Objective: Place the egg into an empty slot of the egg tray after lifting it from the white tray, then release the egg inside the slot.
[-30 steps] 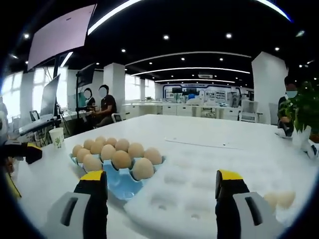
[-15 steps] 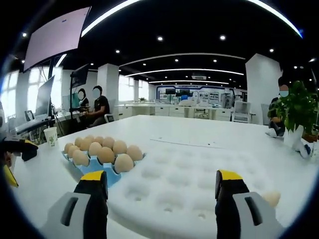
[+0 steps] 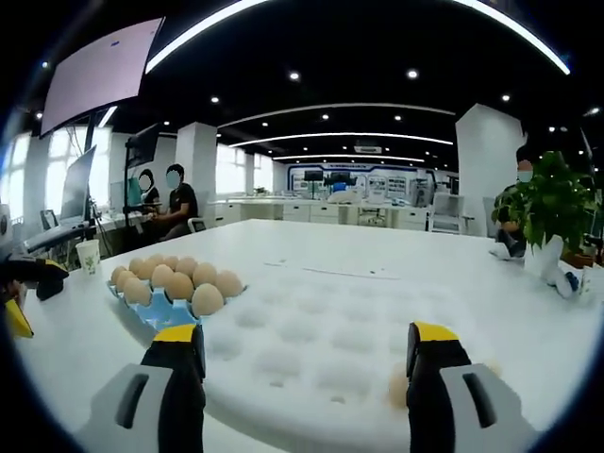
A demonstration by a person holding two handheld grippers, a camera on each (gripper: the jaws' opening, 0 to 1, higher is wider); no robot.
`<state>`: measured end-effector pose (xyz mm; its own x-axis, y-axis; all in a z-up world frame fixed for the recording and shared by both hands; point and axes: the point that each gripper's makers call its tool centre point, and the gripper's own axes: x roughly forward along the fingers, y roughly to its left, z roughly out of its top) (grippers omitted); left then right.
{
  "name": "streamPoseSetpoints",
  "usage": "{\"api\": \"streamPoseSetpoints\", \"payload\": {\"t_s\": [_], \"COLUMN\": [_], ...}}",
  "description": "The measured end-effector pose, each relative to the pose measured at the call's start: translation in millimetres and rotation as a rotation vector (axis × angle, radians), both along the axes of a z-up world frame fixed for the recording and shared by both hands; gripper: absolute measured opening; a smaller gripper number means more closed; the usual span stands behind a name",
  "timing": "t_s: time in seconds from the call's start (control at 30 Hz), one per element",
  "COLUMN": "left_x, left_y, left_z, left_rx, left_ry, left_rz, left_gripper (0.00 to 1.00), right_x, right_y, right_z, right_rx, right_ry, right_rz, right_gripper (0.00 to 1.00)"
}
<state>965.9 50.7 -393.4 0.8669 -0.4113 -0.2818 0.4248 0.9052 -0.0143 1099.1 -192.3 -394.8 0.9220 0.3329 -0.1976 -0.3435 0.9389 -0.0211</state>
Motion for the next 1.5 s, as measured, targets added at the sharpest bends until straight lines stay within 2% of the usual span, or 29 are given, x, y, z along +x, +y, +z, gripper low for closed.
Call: {"api": "streamPoseSetpoints", "payload": {"t_s": [0.2, 0.5, 0.7, 0.93, 1.3, 1.43, 1.5], "left_x": [1.6, 2.7, 3.1, 2.4, 2.3, 2.3, 1.7], "left_y": [-4, -7, -11, -11, -14, -14, -14], "left_z": [-0.7, -0.3, -5.0, -4.9, -6.5, -5.0, -4.2], "left_rx": [0.003, 0.004, 0.035, 0.039, 0.055, 0.044, 0.044], "left_ry": [0.003, 0.003, 0.023, 0.027, 0.037, 0.034, 0.031], "left_rz": [-0.002, -0.004, -0.02, -0.019, -0.027, -0.025, -0.026], "left_gripper": [1.0, 1.0, 1.0, 1.0, 1.0, 1.0, 1.0], "right_x": [1, 1, 1, 3, 2, 2, 2], "right_y": [-18, -40, -51, -61, -69, -68, -70], "right_z": [-5.2, -10.4, -11.0, -11.3, -21.4, -32.5, -32.8], "right_rx": [-0.003, 0.032, 0.062, 0.083, 0.04, 0.011, -0.001], "right_ry": [0.009, 0.011, 0.013, 0.005, 0.002, 0.028, 0.012], "right_rz": [-0.02, -0.047, -0.068, -0.109, -0.159, -0.177, -0.195], "right_gripper": [0.91, 0.9, 0.84, 0.7, 0.5, 0.45, 0.42]}}
